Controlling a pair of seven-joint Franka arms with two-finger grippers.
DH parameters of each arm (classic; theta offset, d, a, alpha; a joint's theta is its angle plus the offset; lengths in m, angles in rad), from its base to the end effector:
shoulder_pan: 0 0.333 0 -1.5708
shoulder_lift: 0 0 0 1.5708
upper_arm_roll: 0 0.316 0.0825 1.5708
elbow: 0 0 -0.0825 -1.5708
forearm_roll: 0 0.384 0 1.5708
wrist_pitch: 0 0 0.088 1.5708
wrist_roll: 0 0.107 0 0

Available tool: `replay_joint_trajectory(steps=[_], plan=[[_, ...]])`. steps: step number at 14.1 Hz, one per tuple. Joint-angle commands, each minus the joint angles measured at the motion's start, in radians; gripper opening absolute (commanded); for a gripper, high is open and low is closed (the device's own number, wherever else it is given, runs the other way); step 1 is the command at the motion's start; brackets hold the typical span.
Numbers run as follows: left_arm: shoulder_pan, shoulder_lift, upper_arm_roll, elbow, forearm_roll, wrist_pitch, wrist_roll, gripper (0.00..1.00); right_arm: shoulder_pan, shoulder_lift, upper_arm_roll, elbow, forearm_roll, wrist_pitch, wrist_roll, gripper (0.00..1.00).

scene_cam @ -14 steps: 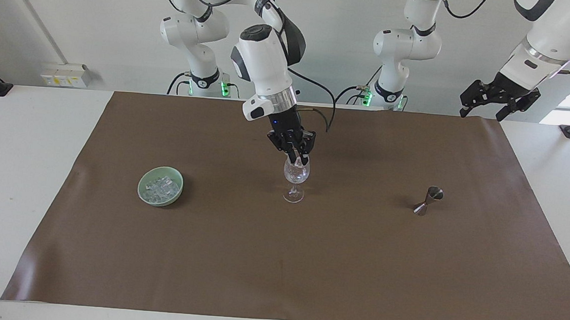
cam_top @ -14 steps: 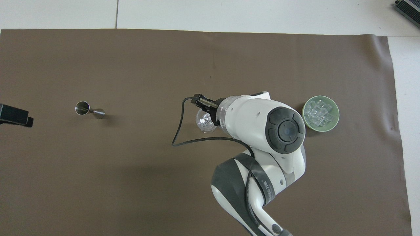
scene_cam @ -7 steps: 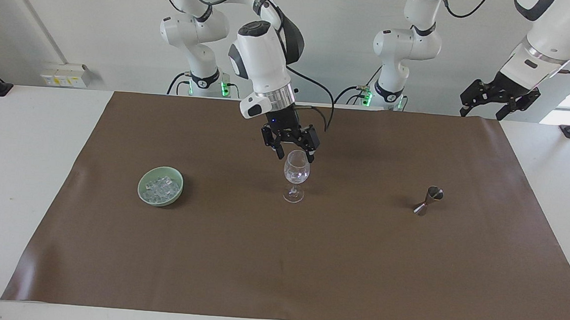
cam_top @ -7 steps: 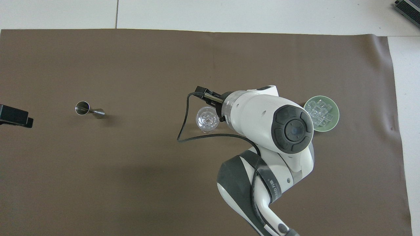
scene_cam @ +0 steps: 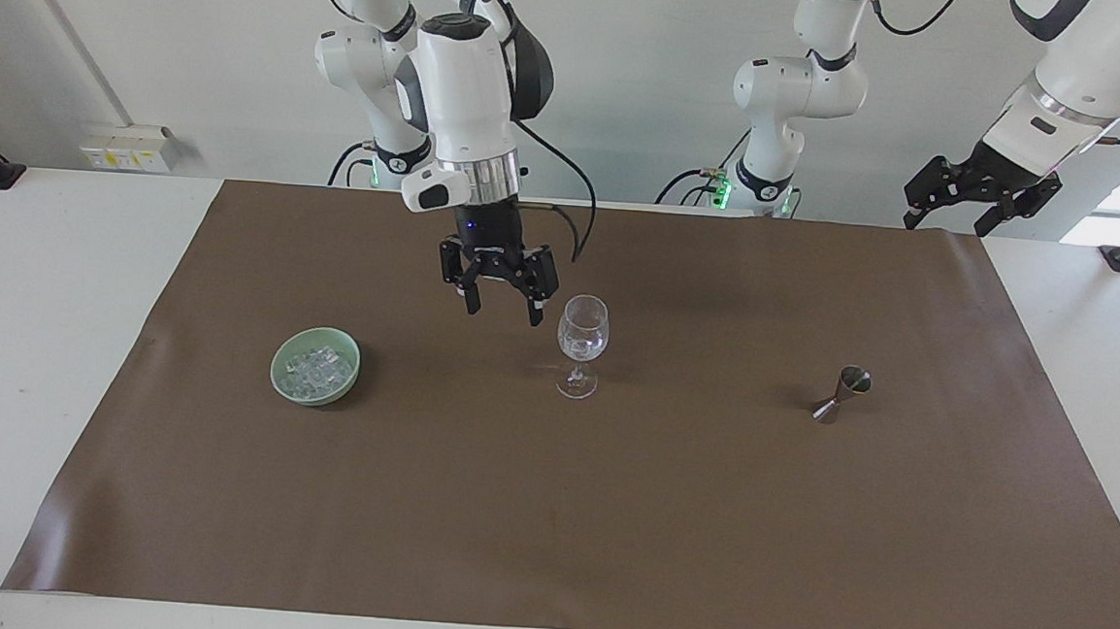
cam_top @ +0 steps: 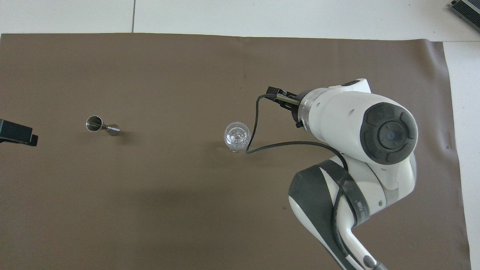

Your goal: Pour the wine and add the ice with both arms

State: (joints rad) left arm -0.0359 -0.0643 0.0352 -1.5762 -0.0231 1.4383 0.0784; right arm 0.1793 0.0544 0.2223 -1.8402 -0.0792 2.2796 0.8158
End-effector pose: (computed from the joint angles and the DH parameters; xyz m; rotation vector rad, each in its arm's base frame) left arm 0.5204 -0.0024 0.6454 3.1089 -0.1267 -0.1130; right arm 0.5645 0.2348 0.5348 -2.8715 0.5479 -0.5179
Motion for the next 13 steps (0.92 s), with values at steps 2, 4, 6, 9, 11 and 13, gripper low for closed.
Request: replay_joint_trajectory(steps=[2,4,6,9,11,13], plan=[[-0.009,-0.023,0.008,-0.024,0.008,-0.006,0.003,1.0,-0.066,-0.056,0.011,-0.008,-0.021,-0.101,-0.082,1.0],[-0.009,-0.023,0.008,-0.024,0.008,-0.006,0.003,1.0,-0.116,-0.086,0.012,-0.008,-0.016,-0.155,-0.159,1.0],[-0.009,-0.023,0.008,-0.024,0.008,-0.006,0.001,1.0,-0.123,-0.114,-0.036,-0.007,-0.002,-0.227,-0.259,1.0],[-0.009,-0.023,0.008,-0.024,0.008,-0.006,0.003,1.0,-0.101,-0.11,-0.101,0.056,-0.002,-0.357,-0.326,1.0],[-0.009,-0.023,0.008,-0.024,0.008,-0.006,0.003,1.0,-0.101,-0.102,-0.127,0.087,0.001,-0.412,-0.38,1.0],[-0.009,-0.023,0.008,-0.024,0.008,-0.006,0.003,1.0,-0.103,-0.093,-0.159,0.133,0.001,-0.49,-0.446,1.0]])
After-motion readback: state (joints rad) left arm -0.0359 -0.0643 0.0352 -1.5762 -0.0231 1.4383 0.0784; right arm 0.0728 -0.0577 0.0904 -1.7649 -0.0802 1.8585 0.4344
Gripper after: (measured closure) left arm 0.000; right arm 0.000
